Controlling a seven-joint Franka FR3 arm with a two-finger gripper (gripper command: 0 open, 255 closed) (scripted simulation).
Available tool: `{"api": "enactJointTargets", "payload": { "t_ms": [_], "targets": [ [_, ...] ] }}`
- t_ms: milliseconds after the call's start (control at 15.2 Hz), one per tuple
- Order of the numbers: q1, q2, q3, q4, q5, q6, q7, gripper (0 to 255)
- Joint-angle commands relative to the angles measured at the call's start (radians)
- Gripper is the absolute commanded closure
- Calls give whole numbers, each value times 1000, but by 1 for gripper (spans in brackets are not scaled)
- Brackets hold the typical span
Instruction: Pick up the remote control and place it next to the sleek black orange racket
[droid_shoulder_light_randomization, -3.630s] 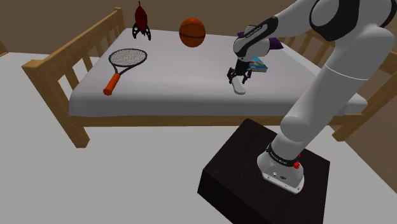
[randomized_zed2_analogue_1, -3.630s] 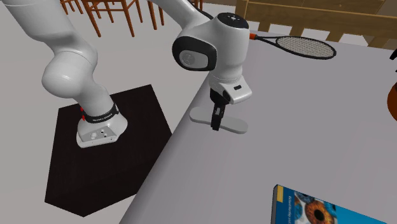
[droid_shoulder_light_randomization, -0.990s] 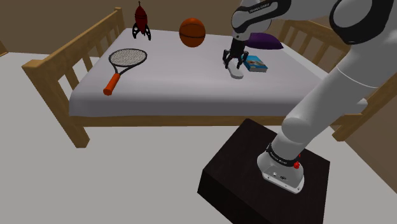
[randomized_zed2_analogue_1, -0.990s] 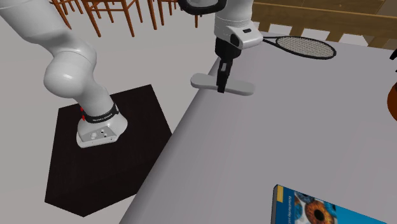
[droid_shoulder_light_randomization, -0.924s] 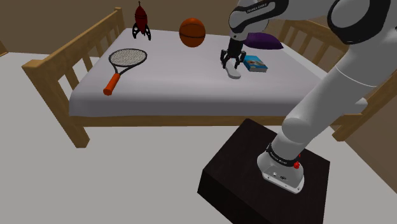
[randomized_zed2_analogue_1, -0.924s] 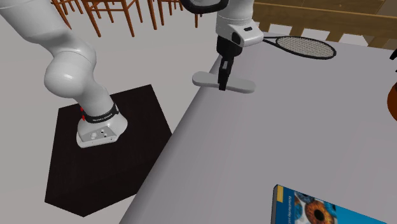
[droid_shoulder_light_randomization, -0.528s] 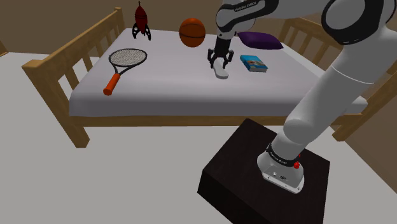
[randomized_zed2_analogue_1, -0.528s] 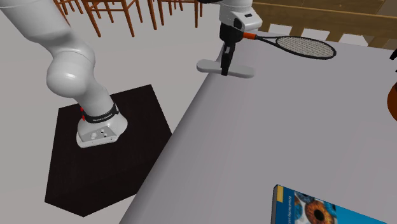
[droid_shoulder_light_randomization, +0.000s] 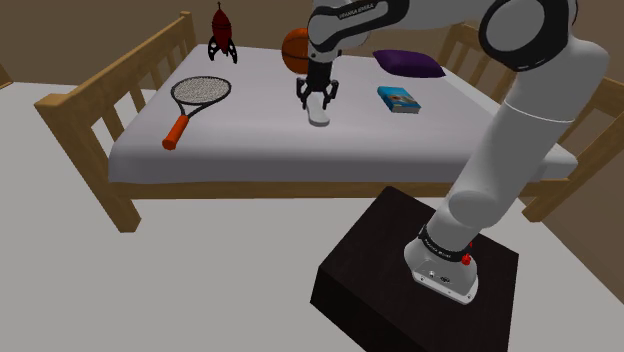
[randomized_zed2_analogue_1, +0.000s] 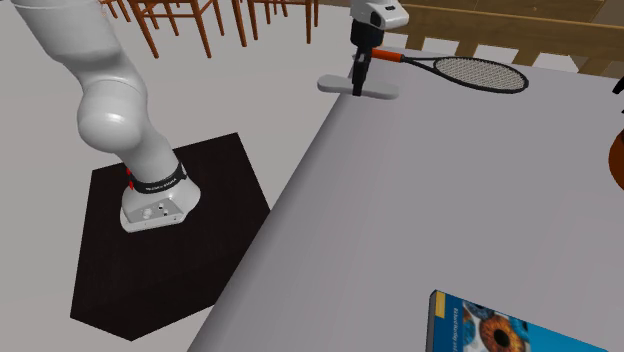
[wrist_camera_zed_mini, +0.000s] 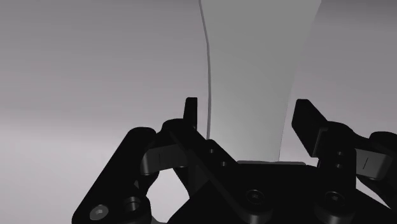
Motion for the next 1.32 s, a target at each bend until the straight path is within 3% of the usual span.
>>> {"api": "enactJointTargets", "payload": {
  "t_ms": [0, 660, 1254],
  "targets": [
    [19, 32, 17, 46, 2, -13, 38, 255],
    [118, 257, 88, 355, -3, -94, 211, 255],
    [118, 286, 88, 274, -2, 16, 209, 255]
  ]
}}
